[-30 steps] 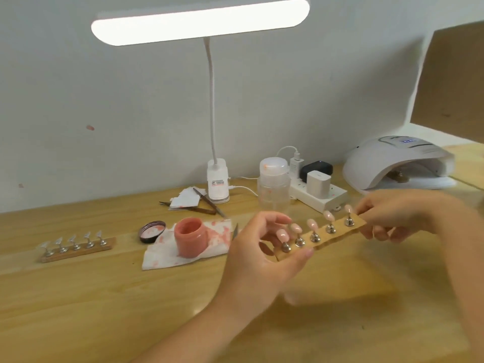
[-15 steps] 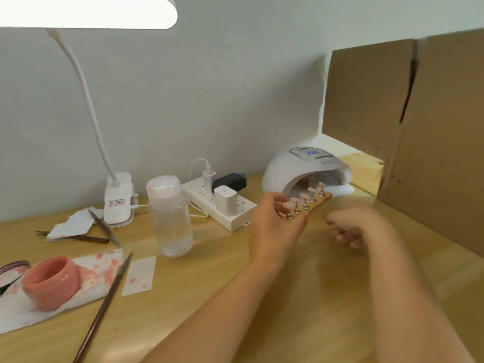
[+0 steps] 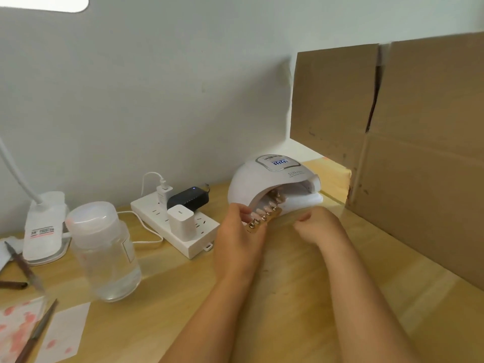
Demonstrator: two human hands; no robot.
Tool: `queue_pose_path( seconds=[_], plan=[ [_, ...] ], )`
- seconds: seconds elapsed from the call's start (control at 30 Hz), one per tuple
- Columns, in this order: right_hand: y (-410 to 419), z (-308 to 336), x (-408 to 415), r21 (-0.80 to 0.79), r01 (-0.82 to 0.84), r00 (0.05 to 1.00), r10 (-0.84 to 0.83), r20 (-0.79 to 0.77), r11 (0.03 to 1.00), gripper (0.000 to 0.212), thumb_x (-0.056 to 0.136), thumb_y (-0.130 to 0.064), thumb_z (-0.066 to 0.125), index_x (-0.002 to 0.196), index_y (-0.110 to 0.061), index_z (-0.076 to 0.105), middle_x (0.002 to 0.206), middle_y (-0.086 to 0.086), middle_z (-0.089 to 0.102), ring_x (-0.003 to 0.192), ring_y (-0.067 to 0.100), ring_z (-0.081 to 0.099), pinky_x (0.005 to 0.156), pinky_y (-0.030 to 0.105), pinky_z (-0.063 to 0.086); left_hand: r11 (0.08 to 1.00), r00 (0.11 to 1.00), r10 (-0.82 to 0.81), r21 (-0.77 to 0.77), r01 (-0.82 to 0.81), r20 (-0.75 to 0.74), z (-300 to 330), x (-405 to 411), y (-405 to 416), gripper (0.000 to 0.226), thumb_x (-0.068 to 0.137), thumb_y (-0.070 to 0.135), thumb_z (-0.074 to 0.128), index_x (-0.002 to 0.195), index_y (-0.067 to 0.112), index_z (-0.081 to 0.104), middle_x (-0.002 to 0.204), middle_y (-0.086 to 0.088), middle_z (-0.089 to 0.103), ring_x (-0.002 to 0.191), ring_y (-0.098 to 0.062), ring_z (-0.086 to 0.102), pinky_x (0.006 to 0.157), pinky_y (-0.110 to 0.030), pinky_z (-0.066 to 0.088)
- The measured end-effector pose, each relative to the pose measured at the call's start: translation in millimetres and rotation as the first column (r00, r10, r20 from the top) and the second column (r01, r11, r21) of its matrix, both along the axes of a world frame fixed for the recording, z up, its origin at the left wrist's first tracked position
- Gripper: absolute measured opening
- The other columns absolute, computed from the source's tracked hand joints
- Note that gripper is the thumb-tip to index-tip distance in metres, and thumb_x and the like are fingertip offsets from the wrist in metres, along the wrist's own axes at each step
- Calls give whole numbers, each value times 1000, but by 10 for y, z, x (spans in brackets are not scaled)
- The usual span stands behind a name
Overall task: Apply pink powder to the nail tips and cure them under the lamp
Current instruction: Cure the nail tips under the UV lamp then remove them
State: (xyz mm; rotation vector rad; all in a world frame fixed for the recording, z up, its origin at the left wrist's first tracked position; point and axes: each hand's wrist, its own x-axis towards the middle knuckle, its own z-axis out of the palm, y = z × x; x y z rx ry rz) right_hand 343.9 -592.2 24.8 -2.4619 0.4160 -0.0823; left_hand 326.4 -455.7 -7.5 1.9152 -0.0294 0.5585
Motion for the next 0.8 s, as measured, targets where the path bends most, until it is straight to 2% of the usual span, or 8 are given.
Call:
queue_pose_path(
  seconds=[0.1, 0.17, 0.3, 0.4, 0.47, 0.63, 0.7, 0.8],
  plan=[
    [-163, 27, 122, -29, -29, 996, 31, 78, 999, 21, 88, -15, 50, 102, -14, 66, 105, 5, 63, 94, 24, 58, 70, 28, 44, 999, 1000, 21, -48, -21, -9, 14, 16, -2, 23, 74, 26, 70, 88, 24, 52, 77, 13, 55, 75, -9, 52, 59, -19, 36],
    [-211, -27, 190, 69, -78, 985, 66, 159, 995, 25, 90, -21, 54, 113, -15, 62, 112, 4, 62, 94, 18, 55, 72, 24, 38, 999, 999, 28, -43, -29, -18, 13, 30, -11, 23, 73, 26, 71, 84, 25, 50, 75, 13, 54, 73, -8, 51, 57, -17, 35],
    [-158, -118, 389, 151, -102, 971, 65, 228, 983, 38, 86, -32, 63, 118, -12, 59, 95, 1, 56, 96, 19, 55, 74, 24, 36, 999, 999, 34, -42, -34, -2, 13, 39, 1, 26, 73, 21, 71, 80, 27, 47, 75, 12, 53, 73, -5, 50, 56, -11, 34],
    [-61, -124, 548, 90, -111, 972, 90, 215, 990, 46, 81, -37, 67, 118, -11, 59, 103, 4, 62, 102, 22, 57, 73, 24, 35, 998, 999, 45, -35, -45, 2, 21, 41, 2, 29, 72, 19, 70, 74, 29, 44, 73, 12, 52, 71, 0, 50, 55, -9, 35],
    [-6, -130, 614, 29, -99, 974, 91, 208, 995, 41, 81, -34, 67, 115, -12, 61, 109, 5, 63, 101, 21, 57, 71, 23, 36, 998, 999, 53, -37, -53, 0, 19, 37, -8, 29, 70, 18, 69, 70, 28, 42, 72, 13, 52, 69, 2, 49, 54, -10, 35],
    [-13, -168, 584, 39, -9, 963, -2, 270, 999, 21, 78, -22, 65, 89, -4, 64, 96, 10, 67, 87, 26, 60, 65, 30, 42, 998, 999, 51, -29, -51, 4, 5, 33, -23, 31, 71, 17, 69, 69, 29, 41, 71, 13, 51, 68, 2, 50, 53, -9, 35],
    [-76, -173, 481, 28, 0, 960, -8, 281, 1000, 16, 76, -25, 66, 79, -12, 60, 87, 4, 66, 80, 23, 57, 59, 27, 37, 999, 999, 50, -17, -50, 5, 6, 27, -36, 32, 71, 19, 70, 70, 30, 40, 72, 13, 51, 69, 2, 50, 54, -8, 35],
    [-196, -184, 294, -33, 8, 954, 2, 299, 999, 24, 73, -32, 69, 65, -20, 49, 72, -3, 61, 78, 22, 60, 55, 27, 35, 998, 998, 61, -7, -61, 1, 8, 27, -25, 32, 71, 20, 71, 70, 30, 41, 72, 12, 52, 69, 1, 49, 53, -8, 35]
  ],
)
